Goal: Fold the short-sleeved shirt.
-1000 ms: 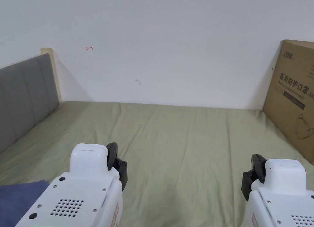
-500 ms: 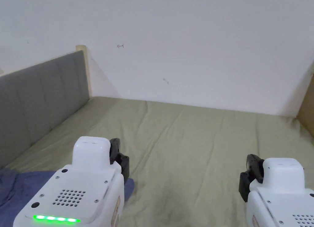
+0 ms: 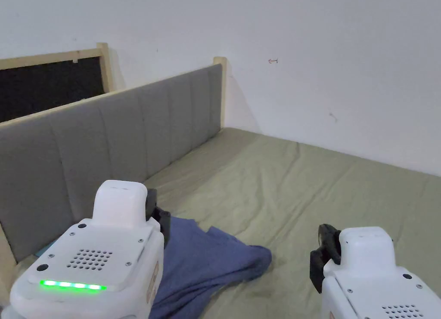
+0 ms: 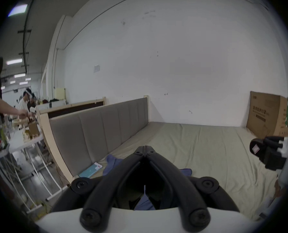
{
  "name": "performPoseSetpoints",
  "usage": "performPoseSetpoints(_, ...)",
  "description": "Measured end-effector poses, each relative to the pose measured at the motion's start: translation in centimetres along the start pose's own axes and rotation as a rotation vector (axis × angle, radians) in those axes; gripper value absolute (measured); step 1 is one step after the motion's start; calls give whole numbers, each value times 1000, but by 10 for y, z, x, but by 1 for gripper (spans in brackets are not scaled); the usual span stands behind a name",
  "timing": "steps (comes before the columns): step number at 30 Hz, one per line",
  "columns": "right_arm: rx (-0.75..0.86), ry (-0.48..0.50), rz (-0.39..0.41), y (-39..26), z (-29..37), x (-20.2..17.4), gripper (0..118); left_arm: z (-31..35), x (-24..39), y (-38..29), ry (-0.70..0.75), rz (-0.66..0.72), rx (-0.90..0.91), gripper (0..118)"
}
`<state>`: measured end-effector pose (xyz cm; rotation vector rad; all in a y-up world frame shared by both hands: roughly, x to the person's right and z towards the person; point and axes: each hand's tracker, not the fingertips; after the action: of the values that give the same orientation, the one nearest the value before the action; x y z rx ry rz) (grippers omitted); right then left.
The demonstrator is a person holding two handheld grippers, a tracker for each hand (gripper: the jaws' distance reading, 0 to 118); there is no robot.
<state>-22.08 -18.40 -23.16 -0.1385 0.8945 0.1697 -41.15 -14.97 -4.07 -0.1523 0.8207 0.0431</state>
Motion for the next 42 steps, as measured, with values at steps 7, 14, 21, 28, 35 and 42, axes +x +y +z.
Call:
performPoseSetpoints(7, -47, 13, -10, -9, -7, 1, 0, -46, -9, -24, -24, 41, -130, 0)
performPoseSetpoints(14, -123, -9, -16, -24, -16, 10, 0, -177, -18, -121, -67, 57, -621, 0)
performPoseSetpoints(21, -201, -42, -29, -39, -27, 23, 0, -224, -28, -174, -78, 188, -847, 114)
performPoseSetpoints(28, -265, -51, -55, -51, -39, 28, 0, -246, -19, -183, -80, 179, -842, 116)
performPoseSetpoints(35, -327, -69, -36, -65, -45, 34, 0, -258, 3, -206, -30, 89, -908, 84)
performPoseSetpoints(42, -362, -74, -104, -72, -51, 43, 0, -259, -22, -197, 0, 193, -911, 3)
